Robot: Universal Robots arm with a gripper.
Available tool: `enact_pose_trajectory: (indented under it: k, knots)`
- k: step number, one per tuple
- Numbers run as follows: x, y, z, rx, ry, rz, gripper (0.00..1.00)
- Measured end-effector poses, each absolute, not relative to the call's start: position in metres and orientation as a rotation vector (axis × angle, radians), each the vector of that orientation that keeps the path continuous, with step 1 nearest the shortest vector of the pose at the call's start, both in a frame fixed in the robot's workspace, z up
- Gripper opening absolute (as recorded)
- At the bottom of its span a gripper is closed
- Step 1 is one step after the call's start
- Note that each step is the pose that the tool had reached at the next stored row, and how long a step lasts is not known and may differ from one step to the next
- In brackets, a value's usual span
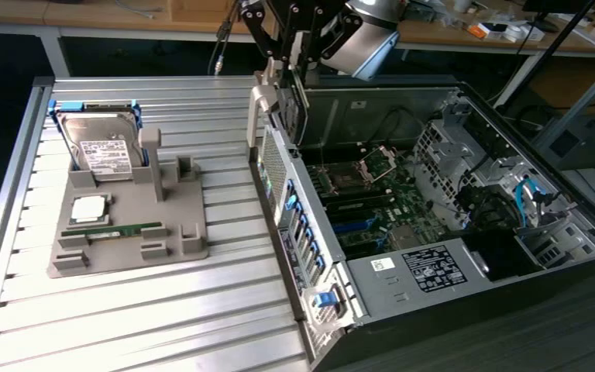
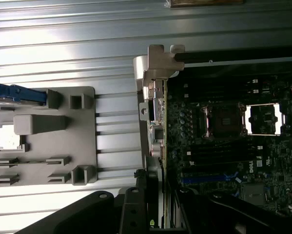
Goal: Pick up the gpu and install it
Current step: 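Pick up the gpu and move the gpu toward the slot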
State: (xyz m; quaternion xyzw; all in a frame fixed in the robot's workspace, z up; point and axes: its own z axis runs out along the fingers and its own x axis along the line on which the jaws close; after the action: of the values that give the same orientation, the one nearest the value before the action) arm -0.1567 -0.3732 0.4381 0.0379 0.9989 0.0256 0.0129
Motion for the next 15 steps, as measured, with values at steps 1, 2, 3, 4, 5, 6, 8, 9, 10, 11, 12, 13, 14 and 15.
enact_pose_trajectory:
  k: [1, 2, 3, 4, 5, 6, 8, 9, 10, 11, 12, 13, 14, 15]
  knots:
    - [-0.1563, -0.3732, 0.4381, 0.118, 3.112, 0.080, 0.27]
    - [-0.1559, -0.3732, 0.4381, 0.118, 3.113, 0.080, 0.27]
    - [-0.1555, -0.3733, 0.4381, 0.118, 3.113, 0.080, 0.27]
    - [-0.1551, -0.3733, 0.4380, 0.118, 3.112, 0.080, 0.27]
    - [-0.1547, -0.3733, 0.4380, 0.118, 3.113, 0.080, 0.27]
    - [-0.1543, -0.3732, 0.4380, 0.118, 3.113, 0.080, 0.27]
    - [-0.1534, -0.3732, 0.4380, 0.118, 3.113, 0.080, 0.27]
    - [-0.1529, -0.3733, 0.4380, 0.118, 3.112, 0.080, 0.27]
    - [-0.1525, -0.3733, 0.4379, 0.118, 3.112, 0.080, 0.27]
    - [-0.1521, -0.3733, 0.4379, 0.118, 3.112, 0.080, 0.27]
    - [-0.1517, -0.3732, 0.4380, 0.118, 3.113, 0.080, 0.27]
    - [-0.1512, -0.3733, 0.4379, 0.118, 3.112, 0.080, 0.27]
    - [-0.1505, -0.3733, 0.4379, 0.118, 3.112, 0.080, 0.27]
    - [-0.1501, -0.3732, 0.4379, 0.118, 3.113, 0.080, 0.27]
